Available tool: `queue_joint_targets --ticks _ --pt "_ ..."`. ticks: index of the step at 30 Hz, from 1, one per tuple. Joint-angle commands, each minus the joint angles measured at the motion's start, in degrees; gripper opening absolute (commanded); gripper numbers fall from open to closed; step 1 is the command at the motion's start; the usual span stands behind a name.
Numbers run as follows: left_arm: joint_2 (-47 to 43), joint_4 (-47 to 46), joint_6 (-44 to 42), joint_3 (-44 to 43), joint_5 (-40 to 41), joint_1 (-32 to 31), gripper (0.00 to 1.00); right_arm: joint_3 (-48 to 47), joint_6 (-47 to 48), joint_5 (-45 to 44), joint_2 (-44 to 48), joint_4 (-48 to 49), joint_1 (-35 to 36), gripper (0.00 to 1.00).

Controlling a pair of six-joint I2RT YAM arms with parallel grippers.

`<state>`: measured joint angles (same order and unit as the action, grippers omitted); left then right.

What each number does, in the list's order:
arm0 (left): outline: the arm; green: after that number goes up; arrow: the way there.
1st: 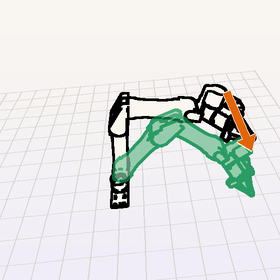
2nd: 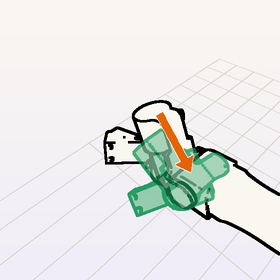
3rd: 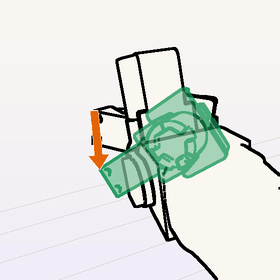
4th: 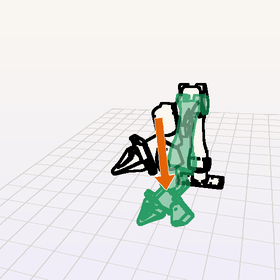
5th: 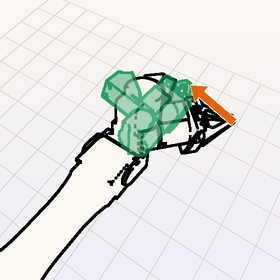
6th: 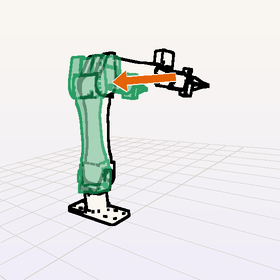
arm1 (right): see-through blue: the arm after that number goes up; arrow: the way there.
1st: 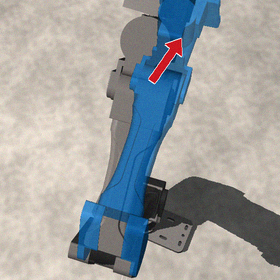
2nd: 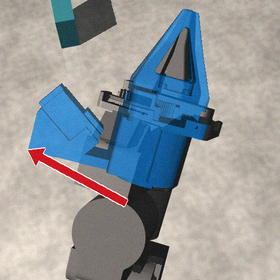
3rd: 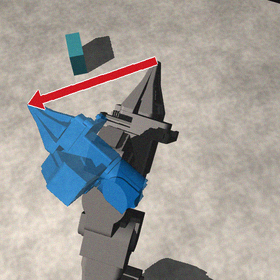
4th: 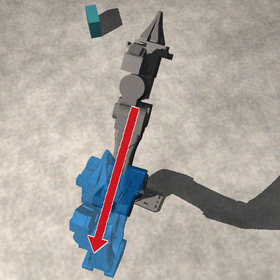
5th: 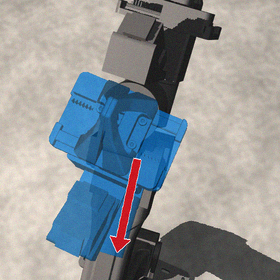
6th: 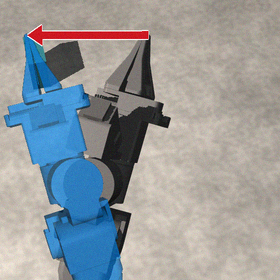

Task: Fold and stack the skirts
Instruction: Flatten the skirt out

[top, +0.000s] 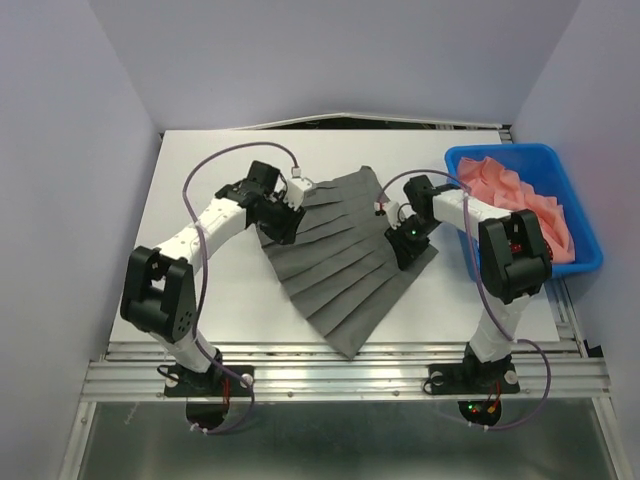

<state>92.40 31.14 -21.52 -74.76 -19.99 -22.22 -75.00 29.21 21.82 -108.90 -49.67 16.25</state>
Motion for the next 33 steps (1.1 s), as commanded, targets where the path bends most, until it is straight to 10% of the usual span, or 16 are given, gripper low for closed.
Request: queue_joint_targets --ticks 1,15,25,29,33 --pt "1.64 -4.76 3.67 9.89 -3.74 -1.07 0.47 6.52 1.99 -1.96 5.28 0.98 1.85 0.33" --pt "17.98 -3.63 2.62 -0.55 4.17 3.13 0.39 10.67 -8.81 15.15 4.75 1.33 16.18 0.33" --pt "9.74 5.86 -11.52 5.32 -1.02 4.38 0.36 5.22 -8.91 19.58 10.02 -0.51 17.32 0.36" --pt "6.13 7.62 -15.04 11.29 -1.54 3.06 0.35 -2.57 -8.91 11.85 12.92 -1.57 16.28 0.45" --pt "3.41 9.56 -17.24 12.27 -0.41 2.97 0.35 -11.62 -6.8 9.12 12.58 -2.19 8.46 0.8"
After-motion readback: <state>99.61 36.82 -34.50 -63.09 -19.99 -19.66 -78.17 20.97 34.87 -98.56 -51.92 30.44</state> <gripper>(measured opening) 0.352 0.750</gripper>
